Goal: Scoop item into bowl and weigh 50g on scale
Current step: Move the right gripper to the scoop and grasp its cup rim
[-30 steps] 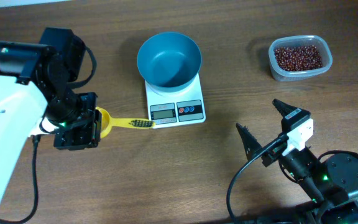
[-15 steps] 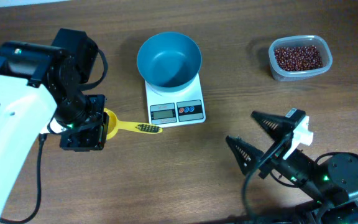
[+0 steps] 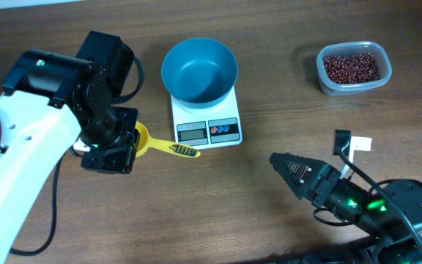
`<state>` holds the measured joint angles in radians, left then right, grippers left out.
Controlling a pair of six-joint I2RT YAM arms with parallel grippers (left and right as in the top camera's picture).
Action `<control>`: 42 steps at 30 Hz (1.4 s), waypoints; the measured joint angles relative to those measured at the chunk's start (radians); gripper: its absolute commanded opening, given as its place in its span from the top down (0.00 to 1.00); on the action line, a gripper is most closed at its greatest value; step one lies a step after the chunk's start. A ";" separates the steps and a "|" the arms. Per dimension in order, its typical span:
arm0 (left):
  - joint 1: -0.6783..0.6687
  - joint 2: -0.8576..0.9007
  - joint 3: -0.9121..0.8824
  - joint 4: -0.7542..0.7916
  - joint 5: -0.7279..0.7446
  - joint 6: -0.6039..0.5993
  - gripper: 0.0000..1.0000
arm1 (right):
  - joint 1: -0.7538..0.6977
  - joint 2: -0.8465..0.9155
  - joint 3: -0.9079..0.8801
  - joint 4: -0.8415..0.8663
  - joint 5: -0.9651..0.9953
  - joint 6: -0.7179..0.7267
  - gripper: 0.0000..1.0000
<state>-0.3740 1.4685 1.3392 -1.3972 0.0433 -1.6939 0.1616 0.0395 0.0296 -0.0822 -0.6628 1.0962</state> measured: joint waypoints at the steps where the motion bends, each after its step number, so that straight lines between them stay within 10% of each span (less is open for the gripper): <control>1: 0.000 0.000 0.000 0.000 0.000 0.000 1.00 | 0.000 0.018 0.000 0.001 0.005 0.012 0.01; 16: 0.000 0.115 0.000 0.003 0.111 0.000 1.00 | 0.081 0.123 -0.006 0.163 -0.129 0.418 0.01; 28: -0.067 0.125 0.000 0.055 0.170 0.024 1.00 | 0.579 0.151 -0.008 0.233 0.458 0.463 0.12; 42: -0.285 0.126 0.002 0.096 0.158 0.057 1.00 | 0.626 0.580 -0.015 0.608 0.515 0.471 0.49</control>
<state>-0.6586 1.5948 1.3411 -1.3010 0.2012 -1.6371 0.7872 0.6193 0.0147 0.5262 -0.1482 1.5669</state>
